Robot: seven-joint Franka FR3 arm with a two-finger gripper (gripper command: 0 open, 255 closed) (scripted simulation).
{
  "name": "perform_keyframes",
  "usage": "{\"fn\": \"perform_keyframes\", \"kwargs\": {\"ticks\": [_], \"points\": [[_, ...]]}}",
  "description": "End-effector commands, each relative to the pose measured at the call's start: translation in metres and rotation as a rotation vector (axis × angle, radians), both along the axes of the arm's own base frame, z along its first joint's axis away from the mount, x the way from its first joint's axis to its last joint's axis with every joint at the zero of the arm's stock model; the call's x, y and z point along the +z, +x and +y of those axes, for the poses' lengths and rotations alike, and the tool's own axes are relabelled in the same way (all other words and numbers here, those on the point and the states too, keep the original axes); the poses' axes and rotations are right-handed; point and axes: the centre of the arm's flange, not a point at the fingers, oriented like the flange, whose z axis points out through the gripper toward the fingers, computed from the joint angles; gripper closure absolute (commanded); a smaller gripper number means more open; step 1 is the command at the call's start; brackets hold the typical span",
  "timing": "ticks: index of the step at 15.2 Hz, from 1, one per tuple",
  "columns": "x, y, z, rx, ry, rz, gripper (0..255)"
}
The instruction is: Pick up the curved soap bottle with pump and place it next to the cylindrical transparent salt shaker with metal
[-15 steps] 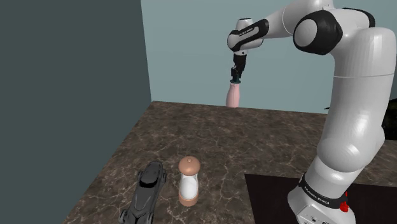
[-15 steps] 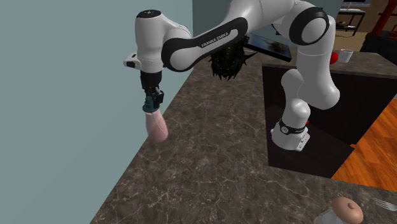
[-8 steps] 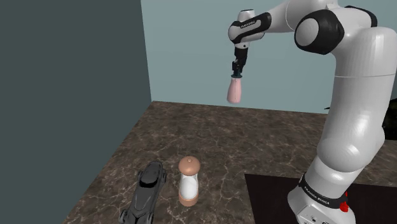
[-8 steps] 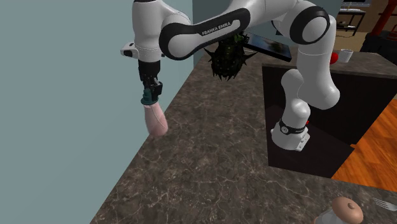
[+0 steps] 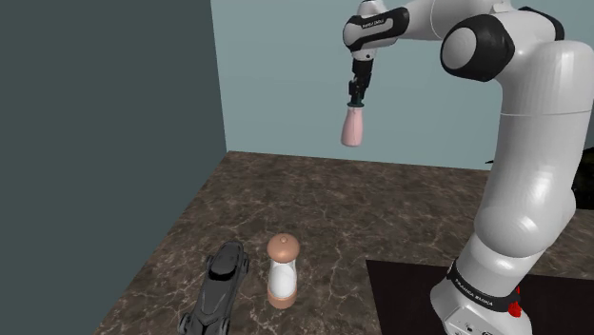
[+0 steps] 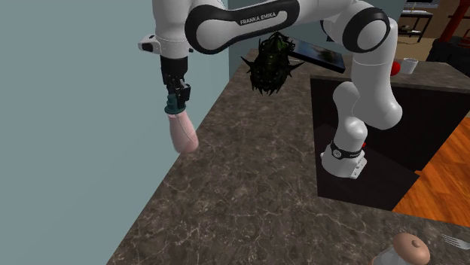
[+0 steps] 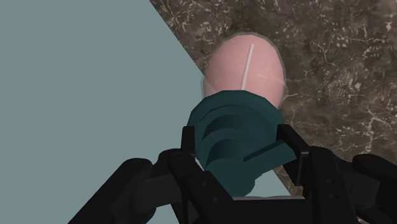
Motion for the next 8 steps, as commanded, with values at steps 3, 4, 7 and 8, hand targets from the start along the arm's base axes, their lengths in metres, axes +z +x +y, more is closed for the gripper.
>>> {"fn": "perform_keyframes", "kwargs": {"ticks": [3,4,7,8], "points": [[0.022,0.000,0.000,0.000,0.000,0.000,255],[0.027,0.000,0.000,0.000,0.000,0.000,255],[0.043,0.000,0.000,0.000,0.000,0.000,255],[0.049,0.000,0.000,0.000,0.000,0.000,255]]}}
